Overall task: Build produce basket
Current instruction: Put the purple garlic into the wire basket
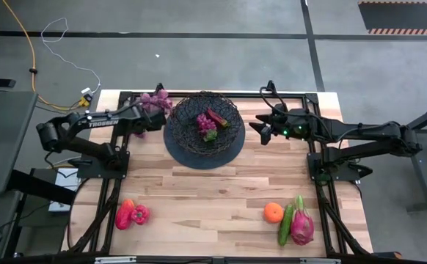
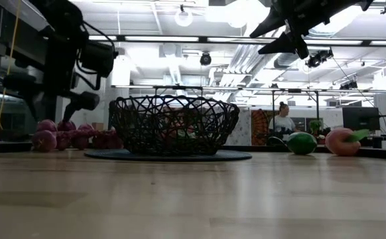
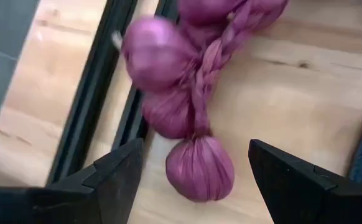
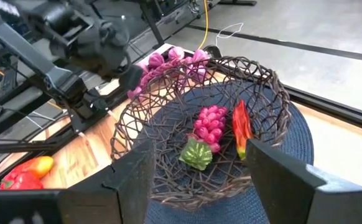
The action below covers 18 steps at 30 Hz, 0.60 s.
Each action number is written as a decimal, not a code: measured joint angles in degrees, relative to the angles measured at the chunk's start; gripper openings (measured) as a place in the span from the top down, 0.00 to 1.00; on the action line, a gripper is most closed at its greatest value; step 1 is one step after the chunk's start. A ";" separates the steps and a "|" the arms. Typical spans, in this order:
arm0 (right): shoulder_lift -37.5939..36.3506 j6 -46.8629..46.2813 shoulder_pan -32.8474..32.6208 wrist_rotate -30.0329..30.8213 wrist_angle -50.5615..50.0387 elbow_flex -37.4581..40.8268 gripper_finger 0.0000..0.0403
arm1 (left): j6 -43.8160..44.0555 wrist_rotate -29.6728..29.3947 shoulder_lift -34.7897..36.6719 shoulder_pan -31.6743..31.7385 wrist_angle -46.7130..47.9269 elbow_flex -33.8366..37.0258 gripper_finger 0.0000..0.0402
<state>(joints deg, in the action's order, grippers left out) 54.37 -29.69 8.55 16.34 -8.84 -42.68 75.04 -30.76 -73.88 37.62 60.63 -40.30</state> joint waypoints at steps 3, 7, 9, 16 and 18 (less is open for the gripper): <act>0.00 -0.01 0.57 0.00 0.00 0.00 0.41 | 5.01 1.16 -0.01 -0.89 -3.13 2.62 0.30; 0.00 -0.14 1.35 0.00 0.00 0.00 0.41 | 7.36 1.89 -0.01 -0.83 -8.37 4.93 0.30; 0.00 -0.28 1.74 -0.02 0.00 0.00 0.41 | 8.38 2.15 -0.05 -0.38 -9.22 5.55 0.30; 0.00 -0.28 2.10 0.00 0.02 0.00 0.41 | 10.50 3.46 -0.05 1.33 -10.54 7.20 0.30; 0.00 -0.28 2.10 0.00 0.02 0.00 0.41 | 10.52 4.22 -0.05 1.52 -12.11 7.83 0.30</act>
<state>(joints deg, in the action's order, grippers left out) 54.37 -29.98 10.66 16.34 -8.82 -42.68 85.56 -26.54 -73.93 39.14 48.51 -32.46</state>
